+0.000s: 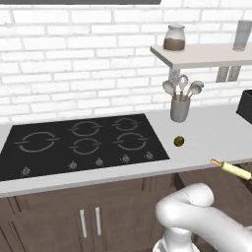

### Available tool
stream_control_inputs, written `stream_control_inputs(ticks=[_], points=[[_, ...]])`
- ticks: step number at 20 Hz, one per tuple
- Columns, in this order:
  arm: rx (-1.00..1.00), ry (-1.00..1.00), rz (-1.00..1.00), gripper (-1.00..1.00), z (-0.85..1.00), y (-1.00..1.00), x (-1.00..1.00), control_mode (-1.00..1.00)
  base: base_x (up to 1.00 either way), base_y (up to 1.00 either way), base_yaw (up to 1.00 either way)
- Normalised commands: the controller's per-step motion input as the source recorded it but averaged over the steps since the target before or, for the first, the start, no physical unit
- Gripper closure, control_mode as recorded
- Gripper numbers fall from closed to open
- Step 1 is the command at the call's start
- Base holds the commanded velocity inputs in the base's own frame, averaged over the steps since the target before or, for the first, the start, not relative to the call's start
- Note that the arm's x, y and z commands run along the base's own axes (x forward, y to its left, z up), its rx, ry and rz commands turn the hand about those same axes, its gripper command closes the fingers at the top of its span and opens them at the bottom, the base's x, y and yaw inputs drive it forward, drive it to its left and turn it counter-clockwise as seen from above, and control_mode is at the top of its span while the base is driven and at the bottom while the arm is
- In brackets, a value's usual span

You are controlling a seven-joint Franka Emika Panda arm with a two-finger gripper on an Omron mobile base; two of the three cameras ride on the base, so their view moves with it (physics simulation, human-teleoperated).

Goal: Pick the rolling pin from the drawer and place it on the counter.

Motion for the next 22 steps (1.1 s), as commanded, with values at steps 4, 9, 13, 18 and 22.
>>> stream_control_inputs(ticks=[4, 9, 13, 18, 22], points=[[0.01, 0.01, 0.05, 1.00, 0.80, 0.26, 0.94, -1.00, 0.00, 0.00, 0.00], [0.00, 0.02, -0.02, 1.00, 0.24, 0.17, 1.00, -1.00, 0.00, 0.00, 0.00], [0.00, 0.07, -0.05, 1.00, 0.02, 0.00, 1.00, -1.00, 0.00, 0.00, 0.00], [0.00, 0.14, -0.07, 1.00, 0.00, 0.00, 1.00, -1.00, 0.00, 0.00, 0.00], [0.00, 0.17, -0.13, 1.00, -0.10, -0.21, 0.94, -1.00, 0.00, 0.00, 0.00]])
